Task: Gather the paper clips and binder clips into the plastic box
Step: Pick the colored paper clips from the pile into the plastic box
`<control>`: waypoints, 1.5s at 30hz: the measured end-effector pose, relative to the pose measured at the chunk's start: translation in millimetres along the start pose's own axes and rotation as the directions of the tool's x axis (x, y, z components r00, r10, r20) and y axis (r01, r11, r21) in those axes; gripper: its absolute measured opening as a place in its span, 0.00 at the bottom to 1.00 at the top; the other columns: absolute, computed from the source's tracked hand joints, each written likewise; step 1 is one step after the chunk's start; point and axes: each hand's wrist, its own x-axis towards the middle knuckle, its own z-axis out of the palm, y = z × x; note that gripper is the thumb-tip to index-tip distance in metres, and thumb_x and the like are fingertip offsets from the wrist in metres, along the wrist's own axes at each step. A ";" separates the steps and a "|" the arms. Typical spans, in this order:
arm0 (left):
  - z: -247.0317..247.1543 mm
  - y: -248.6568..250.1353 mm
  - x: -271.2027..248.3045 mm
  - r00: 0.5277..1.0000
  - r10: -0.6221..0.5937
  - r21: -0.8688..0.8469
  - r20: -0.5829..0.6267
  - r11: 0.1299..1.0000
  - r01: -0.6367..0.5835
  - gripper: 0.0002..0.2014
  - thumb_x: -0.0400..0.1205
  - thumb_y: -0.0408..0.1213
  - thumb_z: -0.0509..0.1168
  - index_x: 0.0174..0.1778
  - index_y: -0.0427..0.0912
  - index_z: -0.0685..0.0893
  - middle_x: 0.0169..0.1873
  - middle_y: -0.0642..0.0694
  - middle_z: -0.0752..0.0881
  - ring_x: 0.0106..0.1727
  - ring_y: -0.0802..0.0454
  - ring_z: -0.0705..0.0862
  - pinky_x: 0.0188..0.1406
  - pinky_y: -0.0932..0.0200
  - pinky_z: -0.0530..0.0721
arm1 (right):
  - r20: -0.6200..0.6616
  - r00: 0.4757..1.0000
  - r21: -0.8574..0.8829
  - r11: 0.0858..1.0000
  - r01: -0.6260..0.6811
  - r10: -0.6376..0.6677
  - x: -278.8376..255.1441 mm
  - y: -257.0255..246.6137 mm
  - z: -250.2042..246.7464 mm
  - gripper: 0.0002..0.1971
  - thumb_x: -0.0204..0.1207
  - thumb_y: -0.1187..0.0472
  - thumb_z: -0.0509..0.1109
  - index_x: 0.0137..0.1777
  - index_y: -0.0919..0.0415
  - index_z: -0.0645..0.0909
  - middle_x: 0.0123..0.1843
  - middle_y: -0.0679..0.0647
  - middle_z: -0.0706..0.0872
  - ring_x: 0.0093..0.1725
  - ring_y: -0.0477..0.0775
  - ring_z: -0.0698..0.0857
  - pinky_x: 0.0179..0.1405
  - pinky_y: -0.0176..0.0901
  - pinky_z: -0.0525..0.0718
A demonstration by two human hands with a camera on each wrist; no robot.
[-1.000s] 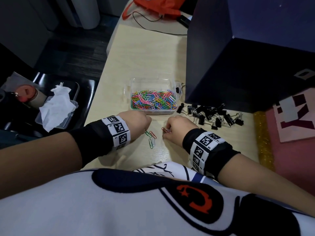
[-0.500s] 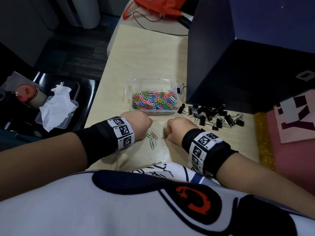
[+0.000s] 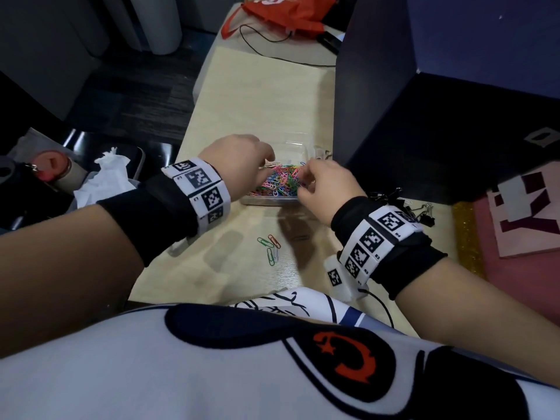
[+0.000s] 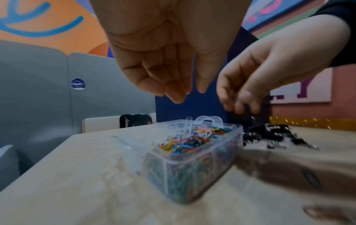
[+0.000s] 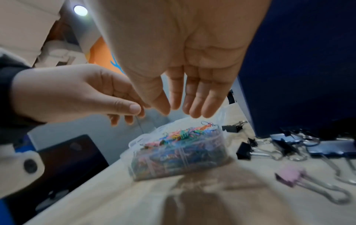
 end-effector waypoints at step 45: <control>15.4 -13.5 0.4 0.999 0.028 -0.052 0.017 0.998 -0.027 0.07 0.81 0.43 0.64 0.49 0.45 0.83 0.48 0.44 0.82 0.51 0.43 0.83 0.51 0.52 0.80 | 0.272 0.962 -0.195 0.980 0.044 0.011 -18.4 6.3 22.9 0.08 0.74 0.58 0.67 0.47 0.58 0.87 0.49 0.56 0.90 0.52 0.59 0.86 0.55 0.45 0.84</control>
